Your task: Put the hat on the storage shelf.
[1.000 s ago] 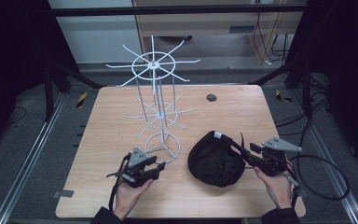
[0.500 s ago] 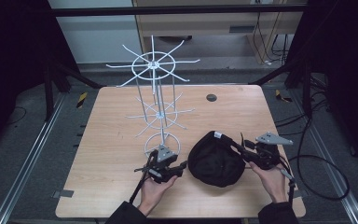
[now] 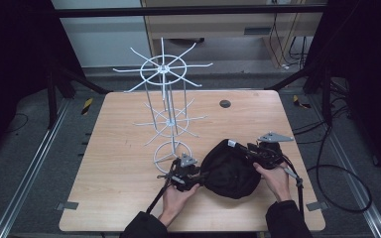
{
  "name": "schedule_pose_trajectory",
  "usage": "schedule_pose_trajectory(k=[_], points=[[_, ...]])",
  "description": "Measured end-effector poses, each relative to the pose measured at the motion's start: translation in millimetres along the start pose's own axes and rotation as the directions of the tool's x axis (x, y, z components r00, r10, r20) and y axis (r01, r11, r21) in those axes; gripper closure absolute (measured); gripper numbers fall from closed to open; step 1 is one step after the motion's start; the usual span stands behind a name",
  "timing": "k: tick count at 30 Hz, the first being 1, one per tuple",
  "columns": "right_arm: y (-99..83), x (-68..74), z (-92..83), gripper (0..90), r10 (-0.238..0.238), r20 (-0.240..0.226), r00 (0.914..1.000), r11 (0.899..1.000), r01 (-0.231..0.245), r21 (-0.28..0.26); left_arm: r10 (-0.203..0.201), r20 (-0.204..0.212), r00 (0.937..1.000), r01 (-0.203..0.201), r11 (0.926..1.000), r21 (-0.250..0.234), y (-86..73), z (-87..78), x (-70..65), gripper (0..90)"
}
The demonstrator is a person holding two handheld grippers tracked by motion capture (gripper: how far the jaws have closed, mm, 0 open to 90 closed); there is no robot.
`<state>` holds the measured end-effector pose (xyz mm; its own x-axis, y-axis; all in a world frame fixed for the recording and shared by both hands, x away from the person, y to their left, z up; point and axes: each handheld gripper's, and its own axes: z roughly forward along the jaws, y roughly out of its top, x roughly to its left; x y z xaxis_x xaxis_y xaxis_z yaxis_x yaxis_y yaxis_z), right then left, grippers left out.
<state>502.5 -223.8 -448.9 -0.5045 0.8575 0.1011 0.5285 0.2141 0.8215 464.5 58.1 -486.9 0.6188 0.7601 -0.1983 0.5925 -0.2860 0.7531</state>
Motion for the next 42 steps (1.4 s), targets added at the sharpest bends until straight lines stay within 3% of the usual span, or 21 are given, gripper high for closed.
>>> schedule_pose_trajectory(k=[3,6,10,14,17,18,19,22,26,28,31,33,38,39,40,42], points=[[-1.0,-0.4,2.5,80.3,0.003,0.004,1.0,0.999,-0.003,0.037,-0.008,-0.017,0.9998,0.008,0.9999,0.01,0.1,3.8,-1.3,64.4],[-2.8,-1.2,-4.1,83.6,0.014,-0.005,0.9999,0.999,-0.013,0.047,-0.023,-0.045,0.9987,0.024,0.9996,0.017,2.4,9.7,-0.9,71.3],[-10.1,-3.2,-21.8,83.7,0.005,-0.007,1.0,0.998,-0.004,0.062,-0.019,-0.053,0.9984,0.019,0.9998,0.006,6.8,16.3,-1.9,77.5],[-21.2,-5.6,-37.3,82.7,0.028,-0.011,0.9995,0.997,-0.027,0.079,-0.023,-0.043,0.9988,0.023,0.9997,-0.012,9.6,21.3,-3.3,79.4],[-29.8,-9.0,-47.2,72.4,0.024,-0.017,0.9996,0.995,-0.022,0.096,-0.015,-0.036,0.9992,0.014,0.9997,-0.02,11.4,22.5,-4.3,78.2],[-29.7,-11.7,-48.8,69.0,0.027,-0.011,0.9996,0.996,-0.026,0.08,-0.019,-0.03,0.9994,0.018,0.9993,-0.033,12.2,19.5,-4.6,74.1],[-29.7,-11.7,-48.8,69.0,0.027,-0.011,0.9996,0.996,-0.026,0.08,-0.019,-0.03,0.9994,0.018,0.9993,-0.033,12.2,19.5,-4.6,67.9],[-24.6,-15.1,-42.4,64.1,0.044,-0.015,0.9989,0.997,-0.043,0.066,-0.009,-0.017,0.9998,0.008,0.9991,-0.041,12.0,8.5,-4.7,60.3],[-18.7,-12.6,-28.5,62.1,0.05,-0.02,0.9986,0.995,-0.048,0.089,0.02,-0.021,0.9996,-0.021,0.9994,-0.028,4.3,-9.6,-5.2,54.6],[-17.7,-11.3,-22.2,62.7,0.048,-0.022,0.9986,0.993,-0.046,0.108,0.002,0.003,1.0,-0.002,0.9996,-0.027,-1.8,-14.8,-5.6,53.5],[-21.3,-7.7,-12.8,72.5,0.046,-0.018,0.9988,0.987,-0.042,0.153,-0.037,0.047,0.9982,0.037,0.9993,0.003,-8.4,-13.7,-8.7,54.2],[-23.2,-7.4,-11.5,80.1,0.062,-0.025,0.9978,0.984,-0.057,0.169,-0.032,0.043,0.9986,0.032,0.9994,0.017,-9.5,-8.2,-11.1,56.9],[-21.4,-6.4,-17.1,83.1,0.05,-0.01,0.9987,0.988,-0.048,0.146,-0.02,0.008,0.9998,0.02,0.9994,0.027,-9.9,2.6,-14.6,62.6],[-18.5,-6.6,-24.3,83.4,0.055,-0.005,0.9985,0.993,-0.054,0.104,-0.022,-0.001,0.9998,0.022,0.9996,0.018,-8.2,7.0,-13.5,67.0],[-18.5,-6.6,-24.3,83.4,0.055,-0.005,0.9985,0.993,-0.054,0.104,-0.022,-0.001,0.9998,0.022,0.9996,0.018,-8.2,7.0,-13.5,68.1],[-12.3,-5.2,-37.3,83.5,0.042,-0.002,0.9991,0.999,-0.042,0.017,-0.025,-0.006,0.9997,0.025,0.9997,0.003,-3.0,13.3,-12.8,71.7]])
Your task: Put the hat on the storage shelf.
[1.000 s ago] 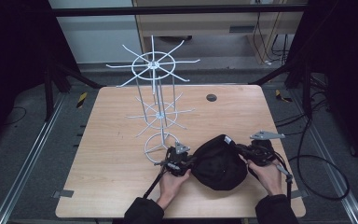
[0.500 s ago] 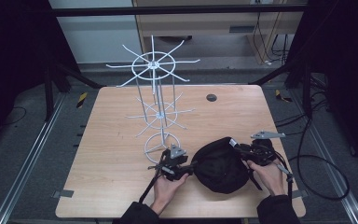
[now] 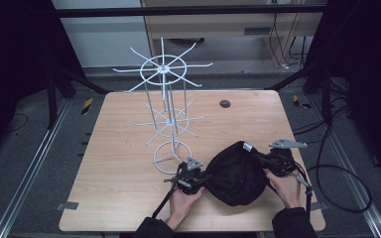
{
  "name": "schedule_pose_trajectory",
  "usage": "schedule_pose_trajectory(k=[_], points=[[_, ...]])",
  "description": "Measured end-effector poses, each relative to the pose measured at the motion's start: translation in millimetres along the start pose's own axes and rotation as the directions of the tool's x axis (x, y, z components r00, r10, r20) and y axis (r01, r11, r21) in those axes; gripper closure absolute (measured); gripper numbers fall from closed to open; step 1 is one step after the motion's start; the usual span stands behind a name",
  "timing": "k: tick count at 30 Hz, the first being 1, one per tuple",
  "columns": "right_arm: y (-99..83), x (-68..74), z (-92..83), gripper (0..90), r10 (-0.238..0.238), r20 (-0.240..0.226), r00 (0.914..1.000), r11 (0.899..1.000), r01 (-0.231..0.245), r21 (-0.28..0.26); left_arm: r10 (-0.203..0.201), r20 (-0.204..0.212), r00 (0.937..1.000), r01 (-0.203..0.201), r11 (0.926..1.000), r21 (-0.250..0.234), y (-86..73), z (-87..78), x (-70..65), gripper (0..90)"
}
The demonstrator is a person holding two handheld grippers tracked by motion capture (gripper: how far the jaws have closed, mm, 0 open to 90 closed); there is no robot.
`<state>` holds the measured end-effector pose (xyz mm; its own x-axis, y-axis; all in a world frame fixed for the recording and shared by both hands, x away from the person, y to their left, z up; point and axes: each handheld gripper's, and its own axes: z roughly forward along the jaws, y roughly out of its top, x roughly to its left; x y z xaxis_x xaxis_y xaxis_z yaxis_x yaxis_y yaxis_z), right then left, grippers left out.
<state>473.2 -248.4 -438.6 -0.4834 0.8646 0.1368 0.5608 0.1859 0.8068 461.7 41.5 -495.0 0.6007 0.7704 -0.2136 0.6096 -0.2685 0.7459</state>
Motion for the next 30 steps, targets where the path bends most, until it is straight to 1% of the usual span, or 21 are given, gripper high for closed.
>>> schedule_pose_trajectory(k=[1,2,4,5,7,8,9,10,12,13,14,15,16,18,19,21,22,23,26,27,30], points=[[2.0,1.5,-4.3,83.5,-0.006,0.0,1.0,1.0,0.006,-0.026,0.0,0.0,1.0,0.0,1.0,0.0,0.0,0.0,0.0,73.0],[2.0,1.5,-4.3,83.5,-0.006,0.0,1.0,1.0,0.006,-0.026,-0.004,-0.002,1.0,0.004,1.0,-0.004,2.4,2.1,-0.1,73.0],[5.7,4.8,-11.6,83.5,-0.026,-0.006,0.9996,0.997,0.026,-0.072,-0.021,-0.006,0.9998,0.021,0.9997,-0.015,7.2,5.6,-0.8,75.6],[9.3,8.3,-17.2,83.5,-0.04,-0.015,0.9991,0.994,0.038,-0.106,-0.01,-0.018,0.9998,0.009,0.9998,-0.016,12.5,9.4,-1.5,77.9],[11.0,10.3,-19.5,83.4,-0.045,-0.027,0.9986,0.992,0.041,-0.118,-0.005,-0.025,0.9997,0.004,0.9997,-0.024,15.6,10.9,-1.9,78.7],[13.7,14.9,-23.7,83.4,-0.067,-0.037,0.9971,0.987,0.061,-0.146,-0.012,-0.034,0.9993,0.011,0.9992,-0.039,18.6,12.6,-2.1,80.2],[14.9,17.6,-25.7,83.4,-0.075,-0.046,0.9961,0.985,0.067,-0.158,-0.004,-0.04,0.9992,0.002,0.999,-0.045,20.1,13.7,-1.8,80.4],[14.9,17.6,-25.7,83.4,-0.075,-0.046,0.9961,0.985,0.067,-0.158,-0.004,-0.04,0.9992,0.002,0.999,-0.045,20.1,13.7,-1.8,80.7],[16.8,22.8,-29.7,83.4,-0.107,-0.061,0.9924,0.979,0.094,-0.181,-0.016,-0.047,0.9988,0.012,0.9974,-0.071,21.5,16.5,-1.7,80.8],[16.8,28.4,-33.0,83.3,-0.139,-0.072,0.9877,0.973,0.123,-0.194,-0.022,-0.043,0.9988,0.018,0.9964,-0.083,21.6,18.9,-0.1,80.8],[16.8,28.4,-33.0,83.3,-0.139,-0.072,0.9877,0.973,0.123,-0.194,-0.022,-0.043,0.9988,0.018,0.9964,-0.083,21.6,18.9,-0.1,80.8],[14.3,33.9,-36.1,83.3,-0.173,-0.081,0.9817,0.969,0.155,-0.192,-0.024,-0.038,0.999,0.021,0.9959,-0.088,21.4,20.5,0.6,80.7],[14.3,33.9,-36.1,83.3,-0.173,-0.081,0.9817,0.969,0.155,-0.192,-0.029,-0.033,0.999,0.026,0.9957,-0.089,21.1,22.0,1.1,80.7],[10.1,38.0,-38.6,83.3,-0.187,-0.094,0.9779,0.967,0.166,-0.194,-0.028,-0.031,0.9991,0.025,0.9951,-0.095,20.8,25.1,2.6,80.5],[5.3,41.8,-40.4,83.3,-0.192,-0.112,0.975,0.966,0.168,-0.198,-0.036,-0.025,0.999,0.034,0.9949,-0.095,20.9,28.5,3.5,80.2],[2.9,44.1,-41.0,83.3,-0.193,-0.117,0.9742,0.966,0.168,-0.195,-0.033,-0.029,0.9991,0.03,0.9954,-0.092,21.2,30.5,3.9,80.1],[-0.3,46.6,-41.3,83.3,-0.206,-0.121,0.9709,0.965,0.181,-0.192,-0.035,-0.029,0.9989,0.033,0.9956,-0.088,21.4,31.7,3.7,79.7],[-4.2,50.4,-41.6,83.3,-0.21,-0.138,0.968,0.965,0.182,-0.191,-0.028,-0.03,0.9992,0.025,0.9958,-0.088,22.2,34.0,4.3,79.0],[-8.0,55.2,-42.2,83.3,-0.216,-0.15,0.9648,0.965,0.188,-0.18,-0.028,-0.029,0.9992,0.025,0.9957,-0.089,23.2,36.3,4.6,77.8],[-12.2,60.0,-42.9,83.4,-0.221,-0.169,0.9606,0.966,0.192,-0.172,-0.019,-0.021,0.9996,0.017,0.9953,-0.096,23.8,38.0,5.3,77.3],[-17.1,64.7,-43.4,83.4,-0.228,-0.175,0.9579,0.966,0.2,-0.165,-0.012,-0.014,0.9998,0.011,0.9956,-0.093,23.8,38.7,6.4,76.2]])
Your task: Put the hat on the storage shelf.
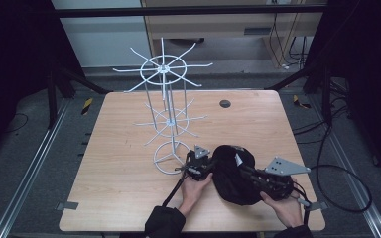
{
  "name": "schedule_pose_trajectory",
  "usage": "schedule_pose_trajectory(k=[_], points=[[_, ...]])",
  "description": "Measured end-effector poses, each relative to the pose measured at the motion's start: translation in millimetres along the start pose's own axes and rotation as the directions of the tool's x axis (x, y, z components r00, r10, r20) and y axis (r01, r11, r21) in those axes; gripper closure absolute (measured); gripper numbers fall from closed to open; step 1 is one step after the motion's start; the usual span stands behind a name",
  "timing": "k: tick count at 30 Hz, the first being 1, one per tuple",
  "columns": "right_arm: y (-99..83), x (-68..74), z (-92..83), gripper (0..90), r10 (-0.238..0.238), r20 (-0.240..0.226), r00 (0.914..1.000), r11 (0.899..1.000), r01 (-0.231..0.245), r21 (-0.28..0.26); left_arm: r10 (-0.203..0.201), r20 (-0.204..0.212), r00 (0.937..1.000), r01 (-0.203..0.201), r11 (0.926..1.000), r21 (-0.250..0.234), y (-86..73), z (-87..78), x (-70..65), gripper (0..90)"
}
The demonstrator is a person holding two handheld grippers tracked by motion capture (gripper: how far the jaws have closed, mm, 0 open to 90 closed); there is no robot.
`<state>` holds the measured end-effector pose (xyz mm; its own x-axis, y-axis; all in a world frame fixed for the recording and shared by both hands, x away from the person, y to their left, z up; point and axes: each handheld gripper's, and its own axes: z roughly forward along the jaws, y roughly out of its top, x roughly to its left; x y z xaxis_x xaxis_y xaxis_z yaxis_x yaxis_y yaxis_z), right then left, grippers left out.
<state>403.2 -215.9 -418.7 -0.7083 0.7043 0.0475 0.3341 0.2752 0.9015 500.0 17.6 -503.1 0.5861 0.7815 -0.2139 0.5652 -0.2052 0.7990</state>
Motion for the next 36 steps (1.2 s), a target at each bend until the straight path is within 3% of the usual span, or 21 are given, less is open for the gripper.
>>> schedule_pose_trajectory(k=[4,5,6,7,9,11,12,13,16,22,25,30,36], points=[[-7.6,9.6,2.4,83.3,-0.015,-0.01,0.9998,1.0,0.015,0.021,0.0,0.025,0.9997,0.0,0.9998,0.018,-0.4,-1.0,2.6,69.7],[-8.4,13.4,2.7,83.3,-0.023,0.003,0.9997,0.999,0.023,0.033,0.02,0.043,0.9989,-0.021,0.9993,0.031,-1.0,-5.0,2.9,62.4],[-8.4,13.4,2.7,83.3,-0.023,0.003,0.9997,0.999,0.023,0.033,0.02,0.043,0.9989,-0.021,0.9993,0.031,-1.0,-5.0,2.9,59.9],[-8.5,14.8,2.5,83.3,-0.026,0.005,0.9997,0.999,0.025,0.035,0.052,0.047,0.9975,-0.053,0.9981,0.031,-3.1,-12.3,2.0,59.9],[-9.7,17.2,2.2,83.2,-0.031,0.016,0.9994,0.998,0.031,0.046,0.078,0.043,0.996,-0.08,0.9963,0.032,-5.6,-23.6,1.4,52.5],[-12.3,19.0,2.4,83.1,-0.035,0.023,0.9991,0.998,0.034,0.059,0.092,0.041,0.9949,-0.093,0.9955,0.018,-10.0,-41.0,1.0,49.1],[-12.3,19.0,2.4,83.1,-0.035,0.023,0.9991,0.998,0.034,0.059,0.092,0.041,0.9949,-0.093,0.9955,0.018,-10.0,-41.0,1.0,48.3],[-13.4,20.9,2.8,83.1,-0.041,0.028,0.9988,0.997,0.039,0.065,0.073,0.044,0.9963,-0.073,0.9973,-0.009,-13.8,-54.2,-2.2,47.7],[-13.2,24.2,3.1,82.9,-0.055,0.029,0.998,0.996,0.053,0.072,0.095,0.063,0.9935,-0.093,0.9952,-0.031,-15.3,-72.2,-7.0,47.0],[-17.2,28.6,6.3,82.4,-0.074,0.023,0.997,0.994,0.072,0.088,0.101,0.131,0.9862,-0.088,0.9912,-0.099,-2.0,-99.9,-23.5,45.4],[-17.9,29.9,6.1,82.3,-0.076,0.024,0.9968,0.993,0.073,0.09,0.119,0.152,0.9811,-0.101,0.9869,-0.126,7.9,-105.3,-31.3,45.1],[-19.2,30.7,7.6,82.3,-0.08,0.018,0.9966,0.993,0.078,0.093,0.103,0.194,0.9755,-0.073,0.9848,-0.158,25.1,-106.8,-40.6,44.3],[-19.5,31.4,9.4,82.4,-0.081,0.019,0.9965,0.993,0.079,0.09,0.102,0.208,0.9728,-0.073,0.9873,-0.141,33.2,-101.6,-55.8,40.6]])
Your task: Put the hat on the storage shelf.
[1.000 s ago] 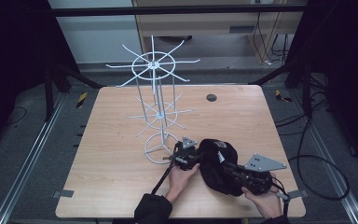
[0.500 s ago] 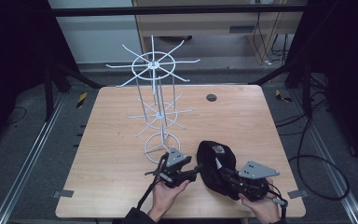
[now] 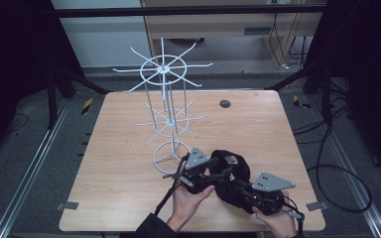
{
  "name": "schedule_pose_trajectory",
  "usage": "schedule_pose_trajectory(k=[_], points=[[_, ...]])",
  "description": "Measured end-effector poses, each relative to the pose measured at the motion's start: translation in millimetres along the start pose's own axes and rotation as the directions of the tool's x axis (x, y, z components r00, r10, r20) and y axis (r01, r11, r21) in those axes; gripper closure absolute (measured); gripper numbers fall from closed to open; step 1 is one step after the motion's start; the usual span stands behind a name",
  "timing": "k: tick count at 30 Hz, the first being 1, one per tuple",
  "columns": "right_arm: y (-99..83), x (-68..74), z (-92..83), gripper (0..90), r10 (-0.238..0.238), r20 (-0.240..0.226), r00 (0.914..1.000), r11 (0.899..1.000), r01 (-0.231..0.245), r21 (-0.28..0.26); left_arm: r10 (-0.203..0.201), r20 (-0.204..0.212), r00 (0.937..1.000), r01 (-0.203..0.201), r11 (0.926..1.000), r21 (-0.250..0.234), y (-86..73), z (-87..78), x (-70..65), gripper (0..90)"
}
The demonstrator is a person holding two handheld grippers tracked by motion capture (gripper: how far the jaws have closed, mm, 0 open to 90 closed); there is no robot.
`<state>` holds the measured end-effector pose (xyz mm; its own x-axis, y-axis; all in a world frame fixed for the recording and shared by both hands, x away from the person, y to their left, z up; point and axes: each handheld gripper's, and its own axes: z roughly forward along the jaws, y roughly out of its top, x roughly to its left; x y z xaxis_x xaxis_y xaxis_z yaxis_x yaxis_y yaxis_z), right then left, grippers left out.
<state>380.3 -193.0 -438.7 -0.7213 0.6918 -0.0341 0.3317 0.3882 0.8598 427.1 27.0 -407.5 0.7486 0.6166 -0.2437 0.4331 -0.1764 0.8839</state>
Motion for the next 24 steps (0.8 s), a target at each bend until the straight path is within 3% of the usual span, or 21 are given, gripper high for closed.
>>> schedule_pose_trajectory(k=[5,10,14,17,18,24], points=[[-0.1,2.0,2.3,82.4,-0.009,-0.009,0.9999,1.0,0.009,0.005,-0.011,-0.005,0.9999,0.012,0.9991,0.042,-3.2,12.6,-4.4,38.4],[0.1,4.6,5.6,82.4,-0.015,-0.015,0.9998,1.0,0.015,0.01,-0.022,-0.009,0.9997,0.022,0.9985,0.051,-2.8,21.7,-3.6,40.6],[-0.2,4.8,7.3,82.3,-0.011,-0.012,0.9999,1.0,0.011,0.016,-0.037,-0.012,0.9992,0.038,0.9971,0.066,-0.5,25.7,-3.8,47.9],[0.3,6.1,8.9,81.7,-0.012,-0.008,0.9999,1.0,0.012,0.022,-0.04,0.004,0.9992,0.04,0.9961,0.078,-0.6,27.8,-6.8,58.9],[0.2,6.3,9.3,81.0,-0.013,-0.007,0.9999,1.0,0.013,0.024,-0.041,0.007,0.9991,0.04,0.9959,0.081,-0.7,28.3,-7.5,64.3],[1.3,3.4,3.9,72.7,0.019,-0.025,0.9995,1.0,-0.019,0.007,-0.034,0.012,0.9994,0.033,0.996,0.083,1.6,26.5,-5.5,75.7]])
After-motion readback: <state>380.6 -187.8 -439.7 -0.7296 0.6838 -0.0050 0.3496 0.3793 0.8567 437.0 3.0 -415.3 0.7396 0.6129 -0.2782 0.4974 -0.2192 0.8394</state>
